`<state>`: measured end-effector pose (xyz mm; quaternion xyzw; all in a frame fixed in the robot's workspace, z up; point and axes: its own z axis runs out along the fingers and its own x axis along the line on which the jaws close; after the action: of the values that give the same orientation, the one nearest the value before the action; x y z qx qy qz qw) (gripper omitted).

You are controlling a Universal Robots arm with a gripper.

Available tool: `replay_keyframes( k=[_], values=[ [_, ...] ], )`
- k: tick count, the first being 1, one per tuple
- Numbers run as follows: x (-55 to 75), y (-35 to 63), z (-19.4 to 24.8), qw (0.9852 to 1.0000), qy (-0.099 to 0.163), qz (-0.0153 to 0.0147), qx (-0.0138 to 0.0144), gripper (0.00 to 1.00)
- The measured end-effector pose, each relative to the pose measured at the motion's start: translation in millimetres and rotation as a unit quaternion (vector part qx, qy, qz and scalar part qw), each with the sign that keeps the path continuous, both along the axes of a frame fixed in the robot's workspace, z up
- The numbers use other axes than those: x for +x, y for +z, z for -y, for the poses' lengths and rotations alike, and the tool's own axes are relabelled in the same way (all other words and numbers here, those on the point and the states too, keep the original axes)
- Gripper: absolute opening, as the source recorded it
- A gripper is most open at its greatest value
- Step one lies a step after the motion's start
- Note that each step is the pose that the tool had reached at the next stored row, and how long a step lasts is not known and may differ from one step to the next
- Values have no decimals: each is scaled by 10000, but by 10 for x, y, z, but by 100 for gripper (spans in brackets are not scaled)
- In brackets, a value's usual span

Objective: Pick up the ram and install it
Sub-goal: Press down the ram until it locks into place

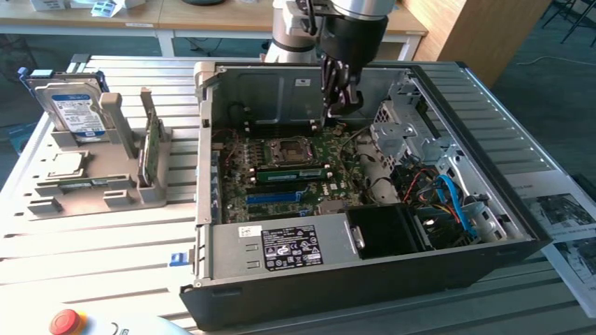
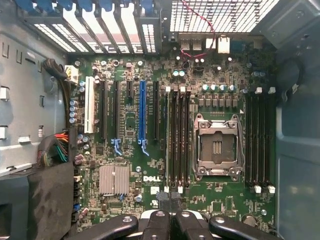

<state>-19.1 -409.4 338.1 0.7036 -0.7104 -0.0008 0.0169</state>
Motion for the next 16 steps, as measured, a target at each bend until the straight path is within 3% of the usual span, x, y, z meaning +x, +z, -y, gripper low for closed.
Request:
replay_keyframes(
  k=[16],
  values=[
    [0, -264, 0, 10000, 0, 0, 0, 10]
  ],
)
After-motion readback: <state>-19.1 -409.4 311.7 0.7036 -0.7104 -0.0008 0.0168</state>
